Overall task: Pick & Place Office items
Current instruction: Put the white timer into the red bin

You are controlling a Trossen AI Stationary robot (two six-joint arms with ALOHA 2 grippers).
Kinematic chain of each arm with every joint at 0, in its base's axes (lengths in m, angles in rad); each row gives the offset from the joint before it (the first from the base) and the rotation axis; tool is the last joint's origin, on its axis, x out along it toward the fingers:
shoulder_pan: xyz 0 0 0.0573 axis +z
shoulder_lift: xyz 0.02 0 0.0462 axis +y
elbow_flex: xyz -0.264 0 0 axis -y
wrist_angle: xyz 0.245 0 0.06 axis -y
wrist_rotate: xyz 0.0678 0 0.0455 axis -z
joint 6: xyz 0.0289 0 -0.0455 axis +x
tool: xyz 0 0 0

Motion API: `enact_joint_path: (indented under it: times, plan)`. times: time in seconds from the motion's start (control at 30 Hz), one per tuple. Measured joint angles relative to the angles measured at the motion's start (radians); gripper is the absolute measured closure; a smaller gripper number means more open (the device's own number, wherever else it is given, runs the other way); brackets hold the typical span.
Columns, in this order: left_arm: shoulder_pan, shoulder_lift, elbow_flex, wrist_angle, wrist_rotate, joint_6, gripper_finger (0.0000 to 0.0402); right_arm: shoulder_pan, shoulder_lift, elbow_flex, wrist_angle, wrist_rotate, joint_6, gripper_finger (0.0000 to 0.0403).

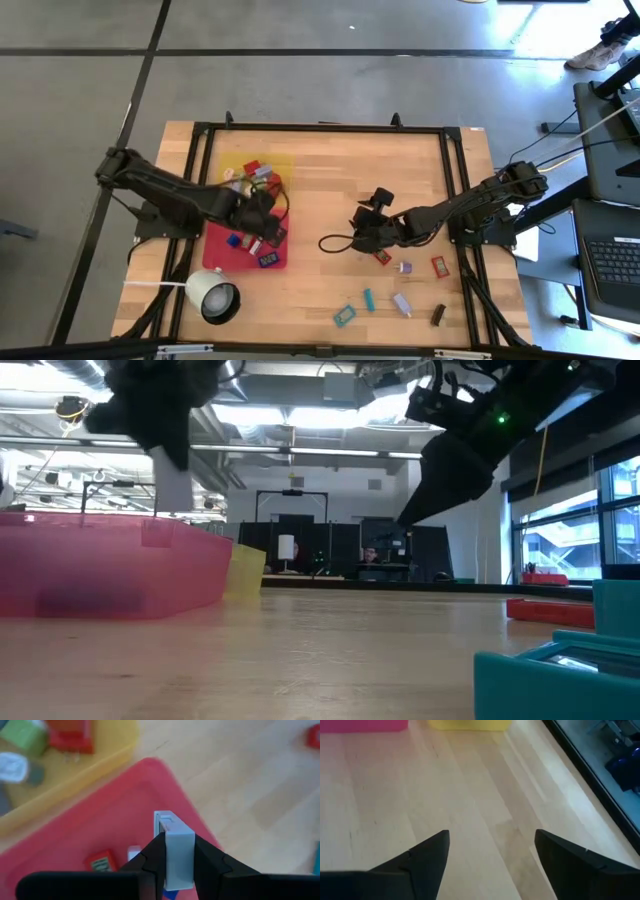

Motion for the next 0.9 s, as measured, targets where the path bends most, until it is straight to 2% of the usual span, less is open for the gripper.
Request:
enact_joint_path:
  times: [0.3, 0.4, 0.53, 0.9]
  plan:
    - [-0.059, 0.055, -0.057, -0.033, -0.067, -0.096, 0.0334, 0.0, 0.0, 0.0, 0.007, -0.003, 0.027, 0.0122]
    - [-0.057, 0.085, -0.063, -0.107, -0.081, -0.115, 0.0334, 0.0, 0.0, 0.0, 0.007, -0.004, 0.027, 0.0124]
    - [-0.045, 0.119, -0.063, -0.177, -0.07, -0.116, 0.0334, 0.0, 0.0, 0.0, 0.007, -0.023, 0.029, 0.0124]
    - [-0.03, 0.247, -0.062, -0.182, -0.008, -0.077, 0.0334, 0.016, 0.0, 0.0, -0.021, -0.03, 0.08, 0.0124]
